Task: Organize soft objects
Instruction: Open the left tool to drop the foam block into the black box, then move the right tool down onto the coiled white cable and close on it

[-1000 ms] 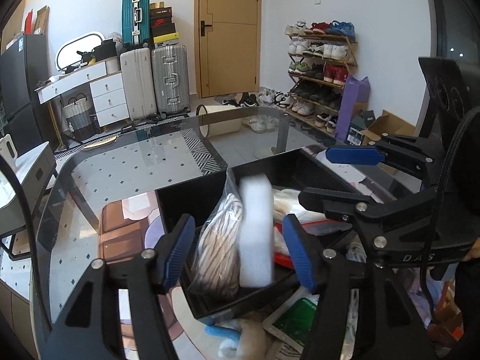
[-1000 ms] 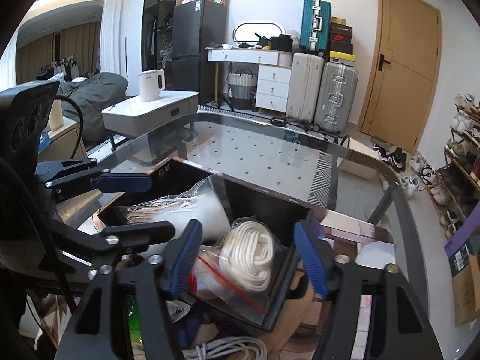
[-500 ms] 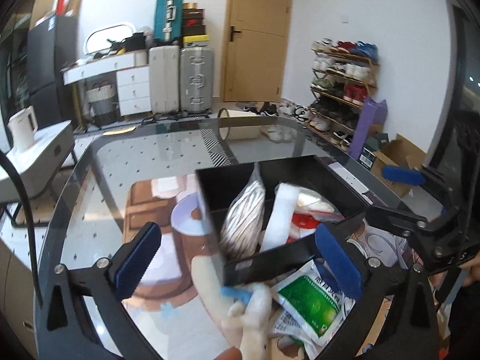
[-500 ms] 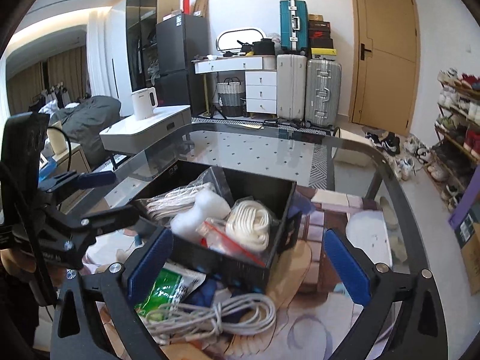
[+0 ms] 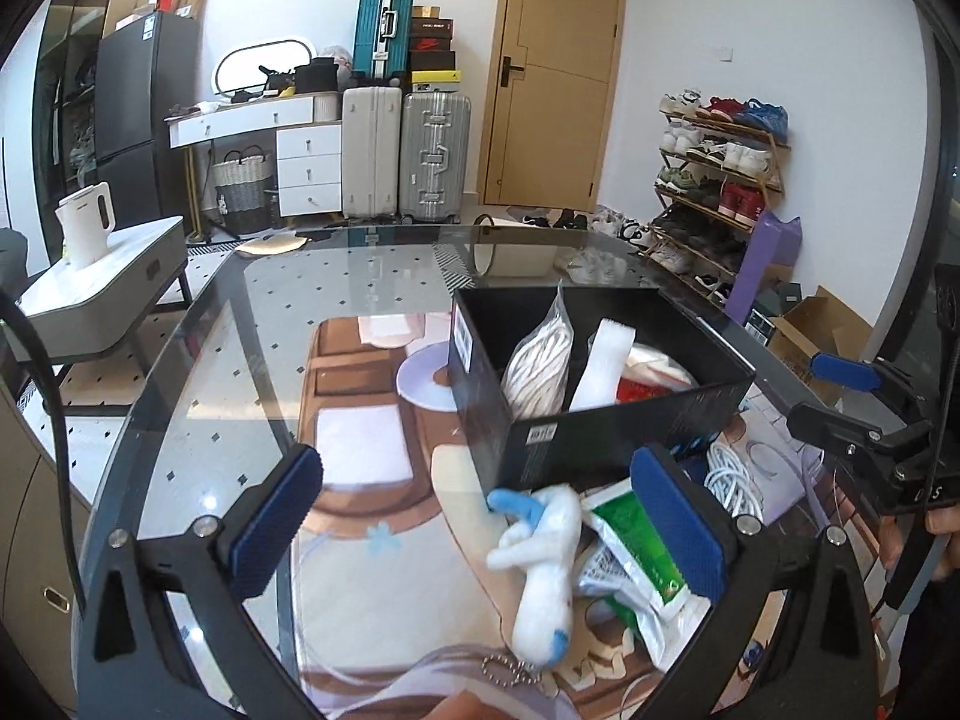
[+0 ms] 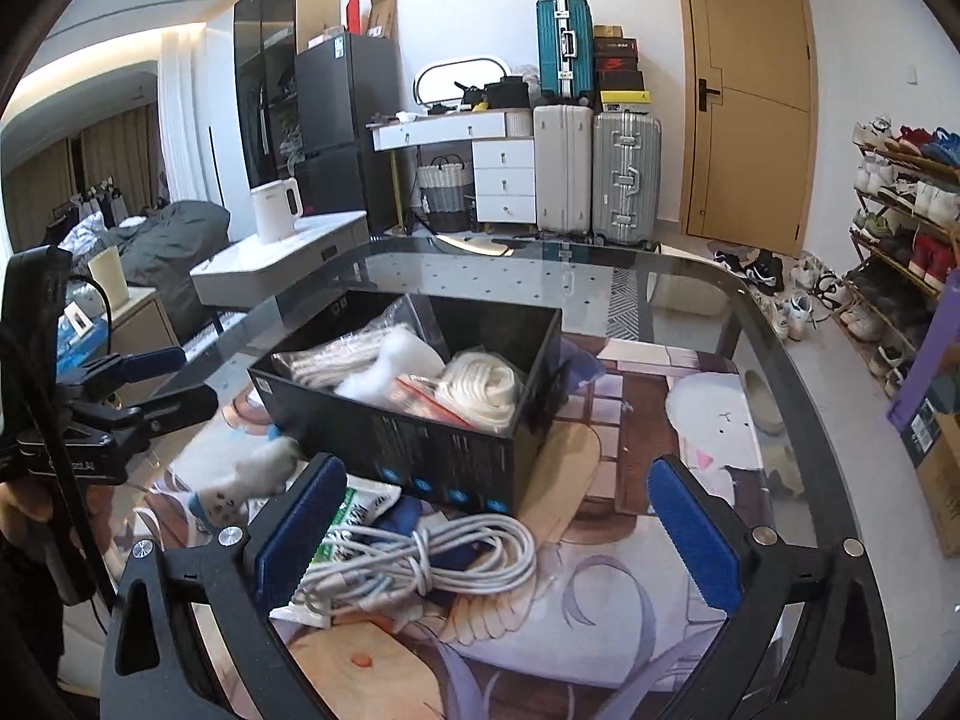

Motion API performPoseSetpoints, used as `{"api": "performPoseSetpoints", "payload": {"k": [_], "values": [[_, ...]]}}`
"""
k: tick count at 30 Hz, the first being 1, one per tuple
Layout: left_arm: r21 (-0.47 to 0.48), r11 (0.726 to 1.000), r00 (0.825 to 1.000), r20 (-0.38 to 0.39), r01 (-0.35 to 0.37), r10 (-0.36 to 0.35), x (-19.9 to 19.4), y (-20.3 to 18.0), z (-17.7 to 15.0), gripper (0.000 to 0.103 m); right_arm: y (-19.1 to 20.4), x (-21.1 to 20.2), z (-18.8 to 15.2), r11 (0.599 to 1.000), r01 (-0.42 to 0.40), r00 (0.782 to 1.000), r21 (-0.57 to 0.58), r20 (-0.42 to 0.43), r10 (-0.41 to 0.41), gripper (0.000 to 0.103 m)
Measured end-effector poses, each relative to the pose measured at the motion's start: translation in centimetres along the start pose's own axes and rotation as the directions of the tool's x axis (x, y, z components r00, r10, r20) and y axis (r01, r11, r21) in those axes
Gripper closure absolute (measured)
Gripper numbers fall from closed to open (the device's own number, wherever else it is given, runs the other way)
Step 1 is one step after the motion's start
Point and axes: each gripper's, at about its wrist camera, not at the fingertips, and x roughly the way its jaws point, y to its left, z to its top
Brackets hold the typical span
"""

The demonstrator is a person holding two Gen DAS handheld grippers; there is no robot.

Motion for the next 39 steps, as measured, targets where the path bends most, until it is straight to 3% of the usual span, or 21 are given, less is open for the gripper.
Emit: {"api": "performPoseSetpoints", "payload": {"k": [13,32,39], "values": [[-0.002,0.999,0.999,-0.015,-0.032,0.032,0.0,0.1,-2.0,0.000,-0.3,0.3,-1.4,0.998,-0.052,0.996,-0.045,-0.081,0.048,0.001],[0.040,0.999,0.997,-0.071,-0.019,0.022,0.8,-0.3,-3.0,0.000,1.8,2.8,-1.4,0.997,-0.079,0.988,0.023,-0.128,0.081,0.001],[0.051,0.999,0.997,-0.081,-0.009,0.013,0.9,-0.5,-3.2,0.000,2.2,4.1,-1.0,0.995,-0.029,0.988,0.100,-0.145,0.043,0.001]]}}
